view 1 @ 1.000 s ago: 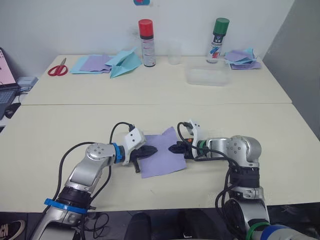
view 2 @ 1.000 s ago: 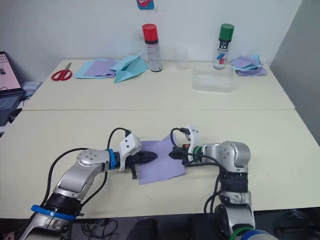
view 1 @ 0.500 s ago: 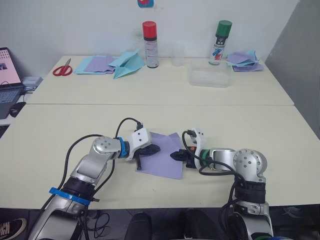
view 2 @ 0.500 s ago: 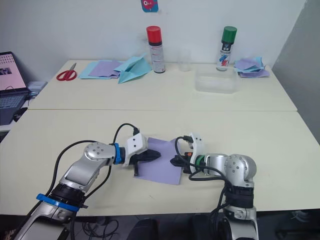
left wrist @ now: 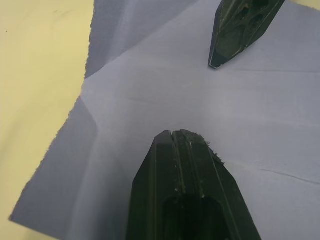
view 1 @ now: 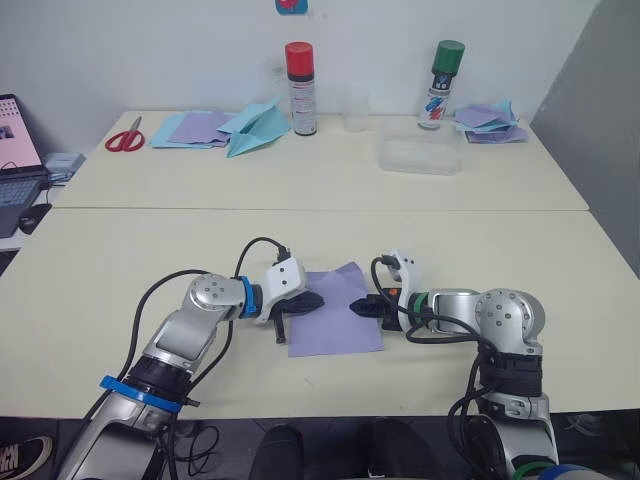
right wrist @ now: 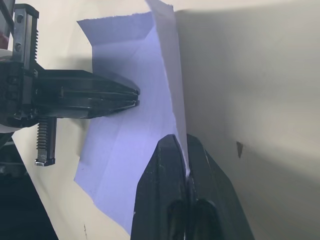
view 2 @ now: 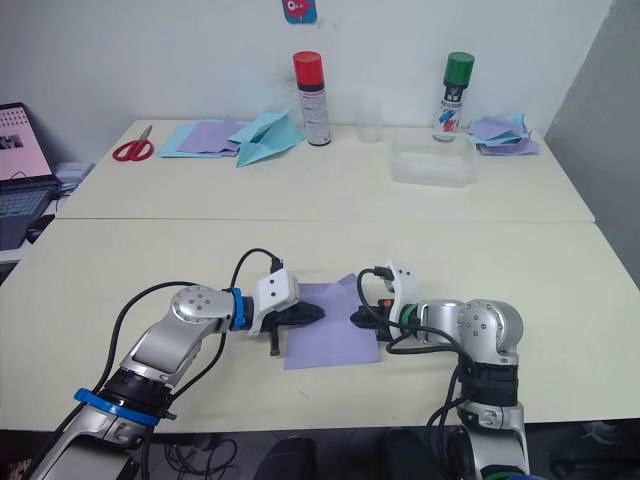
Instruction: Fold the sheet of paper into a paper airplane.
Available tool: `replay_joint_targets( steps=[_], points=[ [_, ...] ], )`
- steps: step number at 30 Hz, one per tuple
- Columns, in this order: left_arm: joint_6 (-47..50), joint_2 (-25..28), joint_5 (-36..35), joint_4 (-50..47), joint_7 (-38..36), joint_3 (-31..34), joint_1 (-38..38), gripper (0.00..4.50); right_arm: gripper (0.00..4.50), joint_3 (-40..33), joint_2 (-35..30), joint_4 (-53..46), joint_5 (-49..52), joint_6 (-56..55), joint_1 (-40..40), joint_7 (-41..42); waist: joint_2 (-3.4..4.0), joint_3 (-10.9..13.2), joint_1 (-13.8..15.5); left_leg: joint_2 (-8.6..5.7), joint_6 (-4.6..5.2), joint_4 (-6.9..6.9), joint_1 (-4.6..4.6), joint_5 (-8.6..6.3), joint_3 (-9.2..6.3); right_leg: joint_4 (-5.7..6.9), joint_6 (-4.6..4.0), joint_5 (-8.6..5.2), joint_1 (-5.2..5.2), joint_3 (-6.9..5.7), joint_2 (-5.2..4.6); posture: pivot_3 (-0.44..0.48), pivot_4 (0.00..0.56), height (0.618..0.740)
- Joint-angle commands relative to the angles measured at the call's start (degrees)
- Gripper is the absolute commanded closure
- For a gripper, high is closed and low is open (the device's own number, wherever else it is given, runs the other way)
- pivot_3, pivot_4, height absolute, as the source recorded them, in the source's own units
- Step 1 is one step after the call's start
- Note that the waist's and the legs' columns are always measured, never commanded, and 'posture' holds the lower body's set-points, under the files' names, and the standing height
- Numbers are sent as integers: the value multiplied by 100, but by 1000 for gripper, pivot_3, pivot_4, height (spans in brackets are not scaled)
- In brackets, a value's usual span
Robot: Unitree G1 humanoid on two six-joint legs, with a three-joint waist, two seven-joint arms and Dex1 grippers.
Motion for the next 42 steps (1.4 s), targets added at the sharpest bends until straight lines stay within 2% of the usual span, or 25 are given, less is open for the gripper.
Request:
replay_joint_targets(
  steps=[1,19,24,27,31,35,36,39,42],
  points=[
    [154,82,207,187,-9,-151,174,4500,4477,-94,-126,-75,-137,35,-15,20,0,0,0,0,0,0,0,0,1,0,0,0,0,1,0,0,150,740],
    [-263,-72,548,516,274,-288,129,4500,4477,21,-123,-189,61,44,167,17,11,-7,4,-5,1,8,12,1,-8,0,3,2,27,2,0,0,150,740],
    [-465,-30,671,594,300,-339,150,4500,4477,184,-343,-428,-45,8,151,154,29,-17,7,-6,1,8,11,1,-10,-2,3,2,28,2,0,0,150,740],
    [-683,-34,757,780,340,-362,90,4500,3913,264,-583,-606,-14,-135,57,334,31,-19,14,-7,1,9,11,1,-11,-4,3,1,31,2,0,0,150,740],
    [-888,-50,802,1004,381,-337,13,4500,2526,-28,-1021,-589,81,-339,-409,608,38,-19,-6,-7,3,11,20,2,-10,-2,15,9,36,7,0,0,150,740],
    [-983,-51,802,1110,385,-311,-21,4500,1128,264,-1573,-927,148,-1211,-644,1250,42,-19,-10,-3,24,9,24,15,-12,2,20,14,40,3,2,0,150,740],
    [-1003,-45,800,1123,378,-309,-21,4500,766,591,-1809,-1119,28,-1651,-571,1561,44,-21,-9,-1,25,9,25,16,-14,2,19,14,42,2,2,0,150,740],
    [-1048,-23,781,1135,323,-310,-21,4500,1136,2164,-2562,-1383,-1143,-4077,-17,2773,49,-27,-10,1,26,5,28,16,-21,-2,12,9,47,-1,4,0,150,740],
    [-1072,-26,774,1159,322,-304,-27,4500,2204,2820,-2607,-1100,-1778,-5377,250,3145,50,-26,-19,0,25,5,31,16,-19,-5,7,5,50,0,4,0,150,740]
  ],
)
